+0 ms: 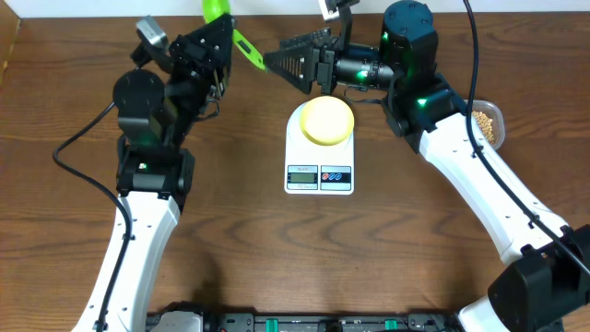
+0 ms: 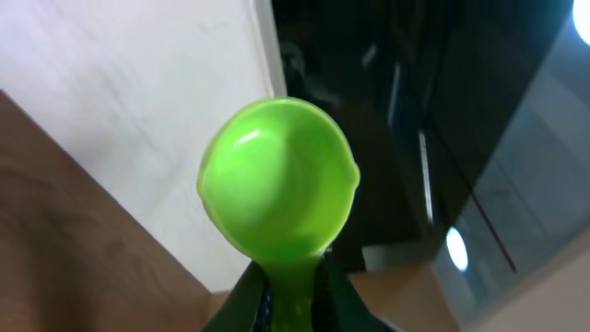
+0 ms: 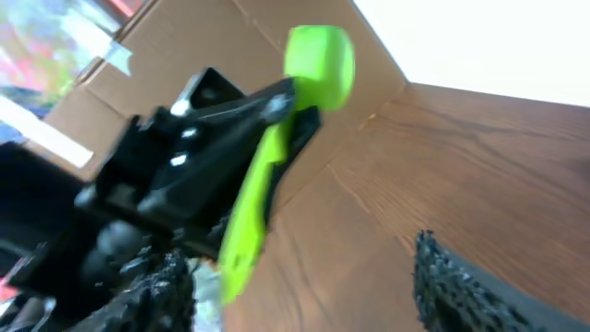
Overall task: Scoop item into bowl and weigh 50g on scale
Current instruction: 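Bring the scoop up and grasp its handle with the right gripper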
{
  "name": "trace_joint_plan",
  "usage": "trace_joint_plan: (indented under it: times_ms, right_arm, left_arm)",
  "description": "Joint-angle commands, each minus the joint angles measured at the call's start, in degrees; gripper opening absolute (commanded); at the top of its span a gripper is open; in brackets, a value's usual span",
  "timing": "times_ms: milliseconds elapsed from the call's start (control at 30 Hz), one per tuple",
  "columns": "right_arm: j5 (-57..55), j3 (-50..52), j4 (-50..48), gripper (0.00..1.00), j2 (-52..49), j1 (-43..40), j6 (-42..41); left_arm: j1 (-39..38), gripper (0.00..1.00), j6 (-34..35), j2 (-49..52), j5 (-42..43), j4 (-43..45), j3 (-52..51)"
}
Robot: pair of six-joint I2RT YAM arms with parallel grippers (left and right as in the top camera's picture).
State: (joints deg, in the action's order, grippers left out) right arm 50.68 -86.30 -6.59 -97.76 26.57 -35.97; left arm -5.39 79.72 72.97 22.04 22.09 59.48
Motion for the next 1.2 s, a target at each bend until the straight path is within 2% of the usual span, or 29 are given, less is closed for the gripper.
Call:
trace_joint_plan:
  times_ms: [0, 167, 300, 433, 600, 733, 1033, 1167]
  right_arm:
    - [5.11, -0.81, 0.0, 0.8, 0.87, 1.29, -0.42]
    - [3.56, -0.81, 0.15, 0.78, 0.87, 1.51, -0.42]
    - [-3.19, -0.81, 0.11, 0.72, 0.87, 3.17, -0.39]
    - [-11.52, -0.81, -0.09, 0.61, 0.87, 6.14, 0.81]
    - [-21.73, -0.81, -0.07, 0.59, 0.87, 10.27, 6.29]
    - [-28.46, -0.81, 0.0, 0.56, 0.87, 12.2, 7.58]
    - [-37.35, -0.79, 0.76, 0.33, 0.87, 12.37, 8.0]
    - [-39.23, -0.81, 0.83, 0.29, 0.87, 12.37, 8.61]
  left_arm:
    - [-0.15, 0.07, 0.5, 0.0, -6.51, -0.66, 0.09]
    - [-0.17, 0.07, 0.52, 0.02, -8.81, -1.7, 0.09]
    - [-0.22, 0.07, 0.55, 0.0, -6.75, -1.7, 0.09]
    - [-0.22, 0.07, 0.55, 0.0, -5.99, -2.32, 0.09]
    - [-0.22, 0.07, 1.31, 0.0, -3.98, -2.29, 0.09]
    - [-0.22, 0.07, 1.42, 0.0, -1.75, -2.29, 0.09]
    - [-0.22, 0.07, 1.64, 0.0, 2.64, -2.25, 0.09]
    - [-0.22, 0.07, 2.71, 0.0, 3.13, -2.27, 0.09]
